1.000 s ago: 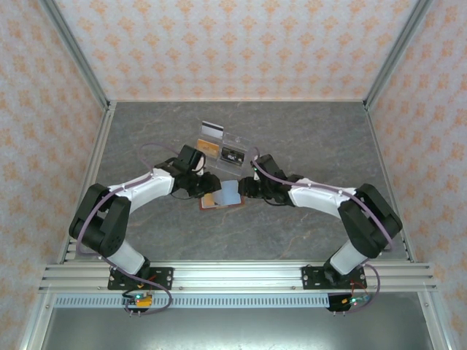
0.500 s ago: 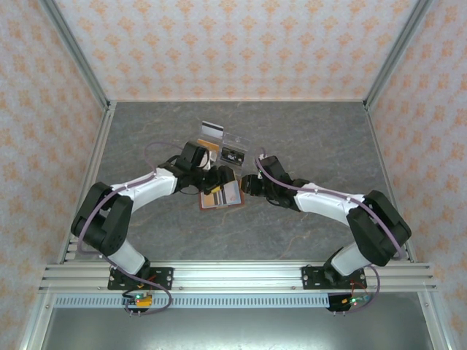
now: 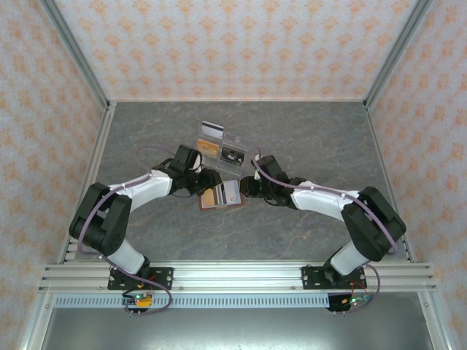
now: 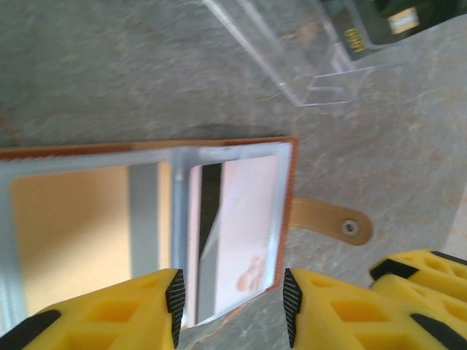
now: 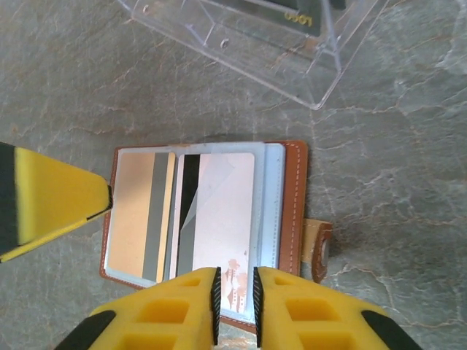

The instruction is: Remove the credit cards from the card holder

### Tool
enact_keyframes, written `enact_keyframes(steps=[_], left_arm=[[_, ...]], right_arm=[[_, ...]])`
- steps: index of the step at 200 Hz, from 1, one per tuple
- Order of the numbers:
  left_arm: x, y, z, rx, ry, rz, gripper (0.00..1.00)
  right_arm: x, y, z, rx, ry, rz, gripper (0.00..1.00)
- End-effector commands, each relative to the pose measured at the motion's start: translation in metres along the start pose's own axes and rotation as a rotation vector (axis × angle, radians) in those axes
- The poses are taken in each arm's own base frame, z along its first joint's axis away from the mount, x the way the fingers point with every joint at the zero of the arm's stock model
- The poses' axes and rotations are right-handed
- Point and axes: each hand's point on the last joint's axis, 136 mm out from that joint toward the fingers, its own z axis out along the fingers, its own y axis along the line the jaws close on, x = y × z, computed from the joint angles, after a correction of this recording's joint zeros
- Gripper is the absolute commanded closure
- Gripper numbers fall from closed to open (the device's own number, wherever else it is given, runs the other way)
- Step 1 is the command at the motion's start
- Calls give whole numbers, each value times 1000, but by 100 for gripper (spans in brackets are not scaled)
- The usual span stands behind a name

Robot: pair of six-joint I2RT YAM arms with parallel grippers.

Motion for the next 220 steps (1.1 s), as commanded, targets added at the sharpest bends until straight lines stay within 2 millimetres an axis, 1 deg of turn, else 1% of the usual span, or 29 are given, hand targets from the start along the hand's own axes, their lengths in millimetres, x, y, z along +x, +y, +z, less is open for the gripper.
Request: enact_keyframes(steps=[1, 16, 32, 52, 88, 119, 163, 179, 220], left_arm=[[2, 8, -2, -22, -12, -9, 61], [3, 9, 2, -14, -7, -15, 64], [4, 6, 5, 5, 4, -15, 68], [5, 2, 8, 15, 7, -7, 72], [7, 0, 14, 29, 23, -4, 76], [8, -3, 21, 30, 37, 1, 76], [10, 2, 28, 12, 46, 2, 76], [11, 3, 30, 11, 48, -1, 76], [11, 5, 31, 2, 52, 1, 75]], right_arm=[[-4, 23, 4, -55, 11, -54, 80], [1, 27, 9, -46, 36, -73, 80], [7, 28, 18, -35, 74, -76, 80], [13, 24, 28, -9, 114, -62, 80], [16, 13, 36, 55, 138, -53, 80], [17, 3, 43, 114, 165, -48, 79], [22, -4, 49, 152, 198, -42, 78], [25, -6, 52, 159, 218, -45, 76], [31, -7, 57, 161, 251, -44, 75]])
